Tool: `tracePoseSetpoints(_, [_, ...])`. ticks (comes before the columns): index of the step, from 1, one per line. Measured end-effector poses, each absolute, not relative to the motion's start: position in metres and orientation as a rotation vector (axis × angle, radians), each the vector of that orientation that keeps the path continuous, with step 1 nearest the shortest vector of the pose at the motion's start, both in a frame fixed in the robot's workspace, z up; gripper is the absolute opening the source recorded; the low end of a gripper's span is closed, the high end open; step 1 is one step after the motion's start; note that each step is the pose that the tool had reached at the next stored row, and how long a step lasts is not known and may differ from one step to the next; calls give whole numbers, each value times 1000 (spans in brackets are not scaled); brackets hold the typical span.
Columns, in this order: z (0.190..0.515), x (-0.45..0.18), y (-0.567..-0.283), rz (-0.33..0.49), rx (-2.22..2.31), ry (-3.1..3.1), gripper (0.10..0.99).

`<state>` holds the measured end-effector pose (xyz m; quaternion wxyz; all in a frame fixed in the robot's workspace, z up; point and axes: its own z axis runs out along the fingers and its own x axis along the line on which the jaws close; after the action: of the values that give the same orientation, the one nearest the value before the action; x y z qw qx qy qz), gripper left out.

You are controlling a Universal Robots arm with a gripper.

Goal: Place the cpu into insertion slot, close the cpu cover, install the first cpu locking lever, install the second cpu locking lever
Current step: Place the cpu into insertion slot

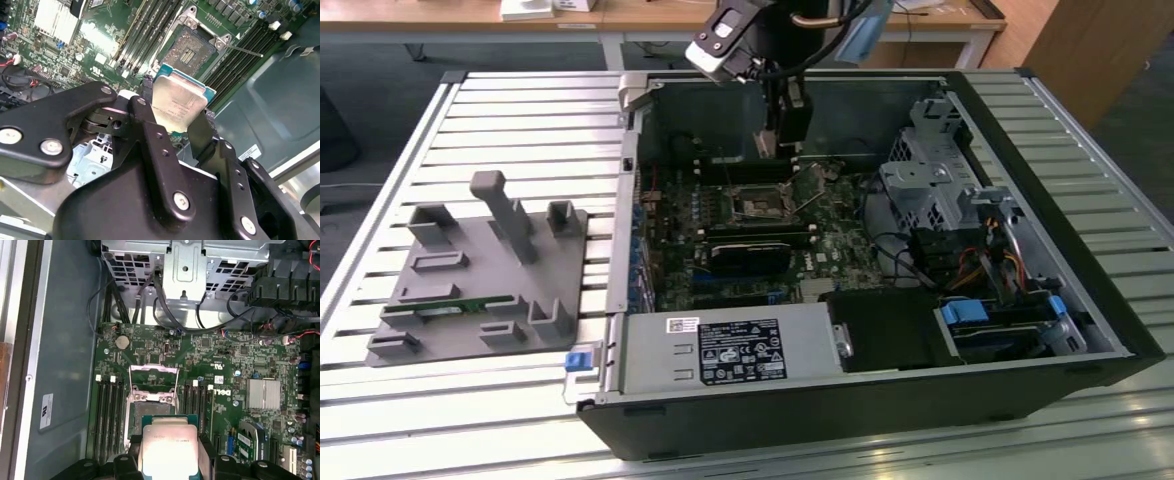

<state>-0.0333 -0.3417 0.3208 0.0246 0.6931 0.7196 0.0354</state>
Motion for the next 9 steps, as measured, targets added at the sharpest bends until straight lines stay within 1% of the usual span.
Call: tracePoseSetpoints(9, [315,-33,-341,109,2144,2226,529])
